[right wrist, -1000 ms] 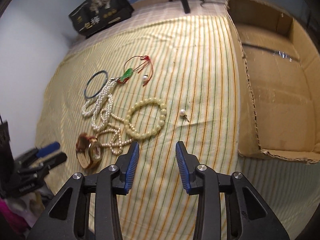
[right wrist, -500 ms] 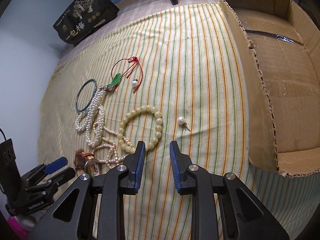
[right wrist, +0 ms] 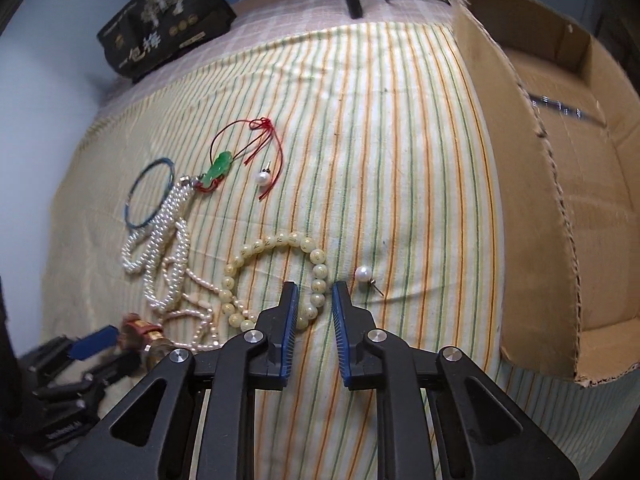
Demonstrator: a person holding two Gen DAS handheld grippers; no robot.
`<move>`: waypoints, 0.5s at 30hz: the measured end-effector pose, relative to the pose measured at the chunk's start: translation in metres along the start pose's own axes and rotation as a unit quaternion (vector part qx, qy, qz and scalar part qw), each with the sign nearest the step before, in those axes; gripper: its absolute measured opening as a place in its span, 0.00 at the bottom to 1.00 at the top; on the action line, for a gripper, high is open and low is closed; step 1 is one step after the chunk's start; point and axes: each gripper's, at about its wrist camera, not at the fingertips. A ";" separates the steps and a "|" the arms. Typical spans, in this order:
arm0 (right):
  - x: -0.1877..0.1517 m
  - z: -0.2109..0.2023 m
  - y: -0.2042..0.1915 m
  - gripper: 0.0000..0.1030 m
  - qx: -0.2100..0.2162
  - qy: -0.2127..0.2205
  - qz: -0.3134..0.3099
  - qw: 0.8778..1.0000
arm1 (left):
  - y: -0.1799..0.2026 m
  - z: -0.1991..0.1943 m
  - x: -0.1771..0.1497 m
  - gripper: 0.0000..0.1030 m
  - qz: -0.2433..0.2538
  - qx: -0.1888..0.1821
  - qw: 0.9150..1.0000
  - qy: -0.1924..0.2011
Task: Organize jewelry
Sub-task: 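Close the right gripper on the cream bead bracelet while the left gripper grasps the red-strap watch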
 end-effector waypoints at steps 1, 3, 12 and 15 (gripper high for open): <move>0.000 0.000 -0.003 0.12 -0.005 0.003 -0.009 1.000 | 0.001 0.001 0.000 0.41 0.005 0.003 1.000 0.002; 0.001 0.002 -0.010 0.09 -0.014 0.008 -0.027 0.999 | 0.005 0.003 0.002 0.36 0.012 0.007 1.000 0.005; 0.007 0.000 -0.013 0.06 0.003 0.018 -0.044 0.999 | 0.008 -0.001 0.001 0.08 0.024 -0.011 1.000 0.010; -0.002 -0.011 -0.006 0.06 0.002 0.027 -0.053 0.998 | 0.007 -0.003 0.000 0.08 0.020 -0.011 1.000 0.015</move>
Point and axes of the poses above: each gripper's, at about its wrist camera, not at the fingertips, and z roughly the way its jaws point, y to its right, x to its top, and after that the axes turned 2 degrees about z, right-handed
